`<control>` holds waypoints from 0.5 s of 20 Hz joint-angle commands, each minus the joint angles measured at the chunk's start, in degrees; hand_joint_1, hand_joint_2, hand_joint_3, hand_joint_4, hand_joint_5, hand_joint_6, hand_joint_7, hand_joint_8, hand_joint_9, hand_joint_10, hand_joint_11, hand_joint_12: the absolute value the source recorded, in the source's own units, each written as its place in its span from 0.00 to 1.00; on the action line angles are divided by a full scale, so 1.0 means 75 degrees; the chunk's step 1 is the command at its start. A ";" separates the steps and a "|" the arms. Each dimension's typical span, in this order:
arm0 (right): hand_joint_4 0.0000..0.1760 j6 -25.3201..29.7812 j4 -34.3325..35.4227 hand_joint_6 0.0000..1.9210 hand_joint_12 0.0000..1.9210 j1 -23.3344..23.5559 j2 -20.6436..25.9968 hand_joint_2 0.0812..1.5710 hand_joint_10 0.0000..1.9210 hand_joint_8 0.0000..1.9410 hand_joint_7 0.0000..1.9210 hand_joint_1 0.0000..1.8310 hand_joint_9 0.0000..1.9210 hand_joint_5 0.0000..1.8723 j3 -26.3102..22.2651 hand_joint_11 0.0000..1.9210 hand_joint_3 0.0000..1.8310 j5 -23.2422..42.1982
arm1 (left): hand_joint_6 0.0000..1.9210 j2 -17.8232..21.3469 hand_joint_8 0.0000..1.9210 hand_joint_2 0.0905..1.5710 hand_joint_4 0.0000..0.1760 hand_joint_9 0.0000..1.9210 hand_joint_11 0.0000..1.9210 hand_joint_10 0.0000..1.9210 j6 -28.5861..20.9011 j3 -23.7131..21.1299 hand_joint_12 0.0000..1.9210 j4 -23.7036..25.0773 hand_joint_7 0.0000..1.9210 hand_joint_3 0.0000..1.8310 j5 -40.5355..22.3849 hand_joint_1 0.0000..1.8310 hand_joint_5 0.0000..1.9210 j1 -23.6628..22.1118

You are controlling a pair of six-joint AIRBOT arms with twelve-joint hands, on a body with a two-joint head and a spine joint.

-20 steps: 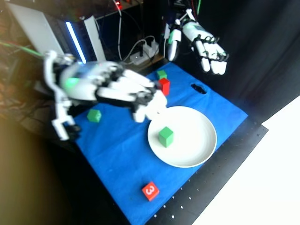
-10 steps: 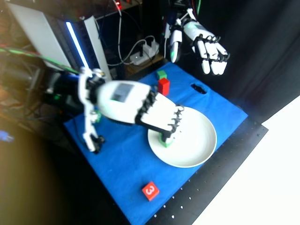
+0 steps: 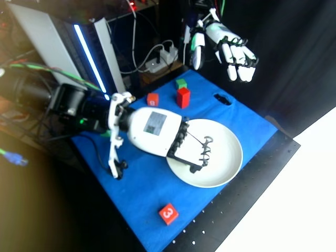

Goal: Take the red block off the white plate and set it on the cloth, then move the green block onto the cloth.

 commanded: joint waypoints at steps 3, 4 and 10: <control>0.00 0.0002 -0.0193 0.00 0.77 0.0132 -0.0095 0.58 0.44 0.02 0.40 0.54 0.26 0.36 0.0106 0.14 0.00 -0.0617 | 0.00 0.0023 0.00 0.79 0.40 0.18 0.00 0.01 -0.0014 -0.0032 0.61 0.0184 0.17 0.00 -0.0993 0.07 0.17 -0.0091; 0.00 0.0002 -0.0178 0.00 0.78 0.0132 -0.0130 0.60 0.44 0.03 0.41 0.54 0.27 0.36 0.0140 0.14 0.00 -0.0587 | 0.00 0.0024 0.00 0.79 0.41 0.17 0.00 0.00 -0.0014 -0.0037 0.57 0.0185 0.16 0.00 -0.0994 0.07 0.17 -0.0091; 0.00 0.0002 -0.0084 0.03 0.75 0.0131 -0.0221 0.66 0.38 0.05 0.53 0.60 0.38 0.50 0.0245 0.21 0.01 -0.0450 | 0.00 0.0021 0.00 0.80 0.43 0.18 0.00 0.00 -0.0015 -0.0055 0.58 0.0186 0.18 0.00 -0.1028 0.08 0.18 -0.0091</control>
